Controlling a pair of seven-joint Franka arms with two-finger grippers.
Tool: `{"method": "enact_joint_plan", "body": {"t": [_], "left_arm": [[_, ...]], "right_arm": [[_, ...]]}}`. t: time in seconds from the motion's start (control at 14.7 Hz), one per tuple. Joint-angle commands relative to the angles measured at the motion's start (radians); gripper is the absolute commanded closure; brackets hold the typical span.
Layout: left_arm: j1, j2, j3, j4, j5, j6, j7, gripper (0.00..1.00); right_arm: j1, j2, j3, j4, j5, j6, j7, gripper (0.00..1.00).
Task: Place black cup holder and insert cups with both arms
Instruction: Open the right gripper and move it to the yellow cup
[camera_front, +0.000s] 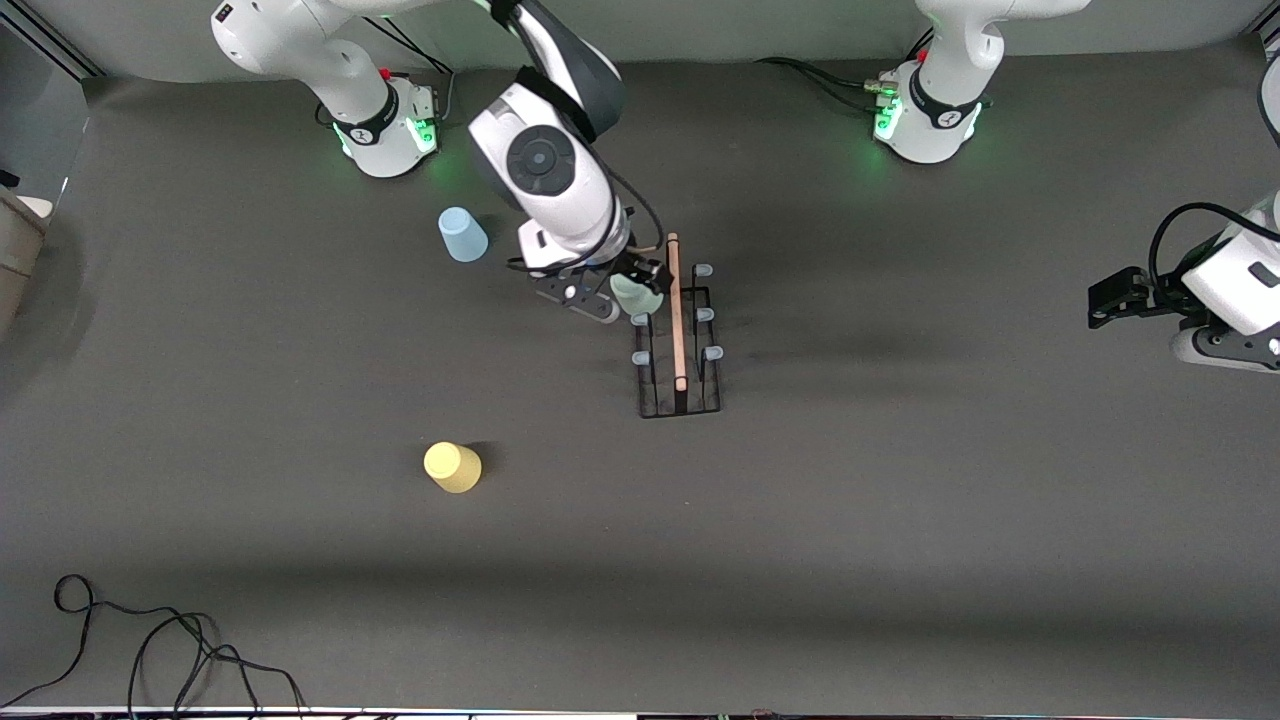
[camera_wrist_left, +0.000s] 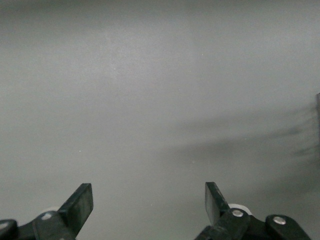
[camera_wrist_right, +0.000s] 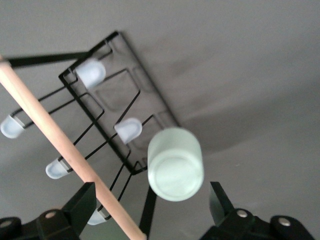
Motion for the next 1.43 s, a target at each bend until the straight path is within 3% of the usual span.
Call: {"method": "enact_joint_plan", "body": {"t": [0.0,0.27,0.41,0.82,1.36], "left_arm": [[-0.009,-0.024,-0.019,-0.021,0.017,0.016,-0.041,0.00],[-0.009,-0.044,-0.019,0.004,0.017,-0.009,-0.041,0.00],[-0.012,-0.055,-0.022,0.011,0.017,-0.012,-0.046,0.00],[-0.012,-0.059,-0.026,0.011,0.017,-0.021,-0.047,0.00],[-0.012,-0.059,-0.030,0.011,0.019,-0.021,-0.059,0.00]], "right_arm": [[-0.002,-0.012,-0.127,0.076,0.000,-0.151,-0.183,0.00],[-0.007,0.008,-0.297,0.070,0.002,-0.147,-0.510,0.00],[-0.045,0.044,-0.343,0.068,0.003,-0.119,-0.668,0.00],[-0.174,0.196,-0.344,0.067,0.015,0.101,-0.897,0.00],[-0.191,0.302,-0.336,0.067,0.118,0.246,-0.937,0.00]]}}
